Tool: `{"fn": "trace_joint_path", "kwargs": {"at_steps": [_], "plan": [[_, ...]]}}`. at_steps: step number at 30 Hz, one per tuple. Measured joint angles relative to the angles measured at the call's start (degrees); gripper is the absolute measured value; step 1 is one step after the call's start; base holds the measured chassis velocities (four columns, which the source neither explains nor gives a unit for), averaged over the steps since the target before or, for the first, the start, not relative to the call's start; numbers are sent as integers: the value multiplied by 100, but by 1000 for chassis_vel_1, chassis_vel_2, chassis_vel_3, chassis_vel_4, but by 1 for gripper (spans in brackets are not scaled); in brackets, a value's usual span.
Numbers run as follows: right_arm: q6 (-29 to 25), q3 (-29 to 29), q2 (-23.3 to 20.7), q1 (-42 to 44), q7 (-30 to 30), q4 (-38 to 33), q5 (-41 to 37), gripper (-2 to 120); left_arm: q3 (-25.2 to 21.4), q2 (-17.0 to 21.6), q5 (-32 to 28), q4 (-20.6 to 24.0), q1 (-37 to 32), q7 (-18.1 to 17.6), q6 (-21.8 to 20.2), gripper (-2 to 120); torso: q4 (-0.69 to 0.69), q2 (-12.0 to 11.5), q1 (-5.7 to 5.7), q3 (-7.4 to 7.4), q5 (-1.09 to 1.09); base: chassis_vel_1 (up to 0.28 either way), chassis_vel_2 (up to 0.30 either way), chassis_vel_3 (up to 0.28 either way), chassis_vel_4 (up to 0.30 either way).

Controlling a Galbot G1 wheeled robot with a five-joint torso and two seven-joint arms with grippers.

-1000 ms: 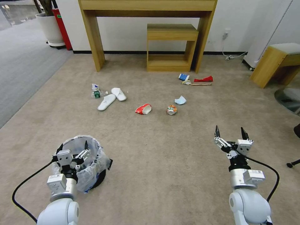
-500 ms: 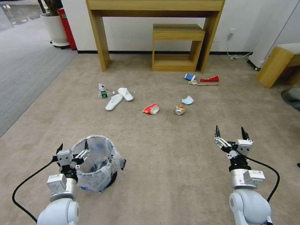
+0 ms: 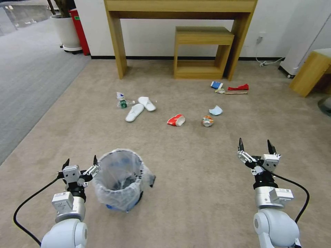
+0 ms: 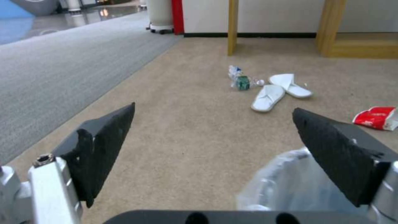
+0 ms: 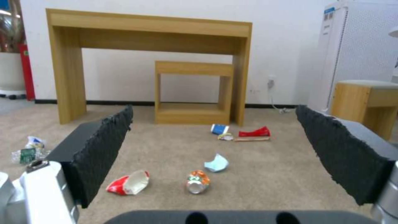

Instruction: Pick up the trash bin and place the garbage on the floor into it.

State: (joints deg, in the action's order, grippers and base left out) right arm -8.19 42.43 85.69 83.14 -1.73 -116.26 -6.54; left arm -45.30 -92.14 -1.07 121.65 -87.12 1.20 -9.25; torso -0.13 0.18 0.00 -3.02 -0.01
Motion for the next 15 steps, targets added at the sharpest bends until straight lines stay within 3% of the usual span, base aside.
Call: {"fn": "trace_joint_path", "kwargs": {"at_steps": [7,15], "plan": [[-121,-1,7,-30,-56,81,-74,100,-3,0,0,-16,-1,-2,-33,100,0,0,0,0,0,87,75,-93,-102],[-73,36,-81,-62,-56,104,-189,100,37,0,3,-108,69,-25,-77,100,-1,0,0,0,1,0,0,0,0]]}}
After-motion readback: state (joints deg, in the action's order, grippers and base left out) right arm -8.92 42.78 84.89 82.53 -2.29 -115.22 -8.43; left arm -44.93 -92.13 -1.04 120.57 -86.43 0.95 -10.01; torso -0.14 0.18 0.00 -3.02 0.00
